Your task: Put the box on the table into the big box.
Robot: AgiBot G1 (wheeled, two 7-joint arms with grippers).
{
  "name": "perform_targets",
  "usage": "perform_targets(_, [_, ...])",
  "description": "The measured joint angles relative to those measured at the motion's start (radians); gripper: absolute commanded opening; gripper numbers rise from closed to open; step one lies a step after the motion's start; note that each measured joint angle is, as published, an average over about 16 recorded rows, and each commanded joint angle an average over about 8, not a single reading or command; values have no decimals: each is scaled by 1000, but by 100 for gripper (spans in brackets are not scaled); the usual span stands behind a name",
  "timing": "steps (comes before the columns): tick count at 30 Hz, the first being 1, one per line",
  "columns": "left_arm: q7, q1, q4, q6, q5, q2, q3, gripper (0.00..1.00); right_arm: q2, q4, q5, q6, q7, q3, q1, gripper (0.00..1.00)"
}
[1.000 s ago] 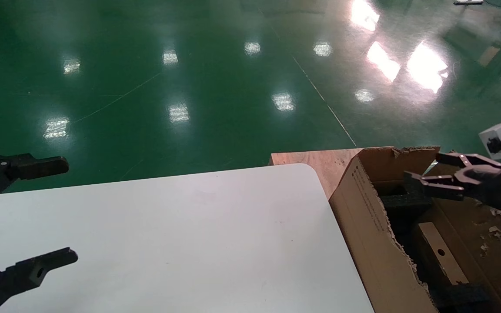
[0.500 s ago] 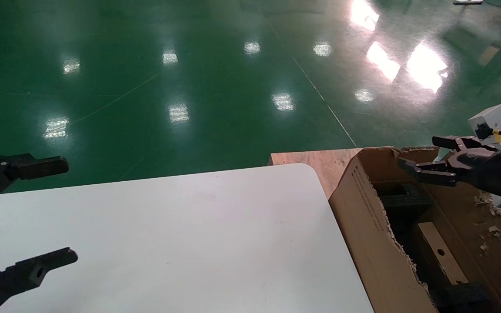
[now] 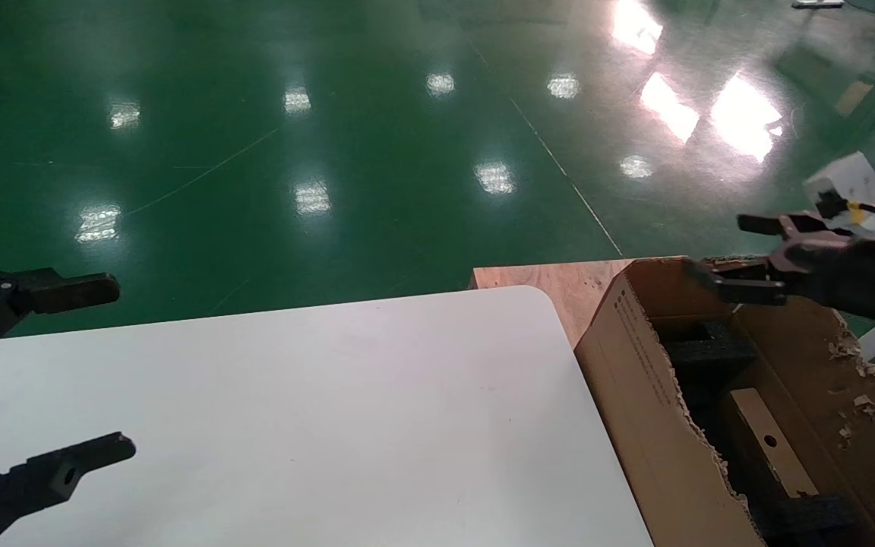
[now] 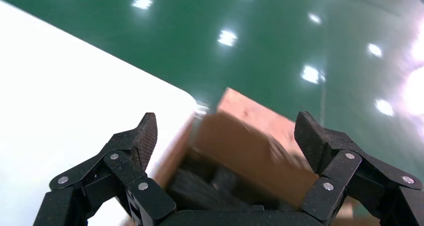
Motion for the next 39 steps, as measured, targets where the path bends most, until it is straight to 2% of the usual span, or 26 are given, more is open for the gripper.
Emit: perform_targets(39, [0,0,0,0,0,0,0,100,-435,39,-92,-589,4,1541,-1119,100])
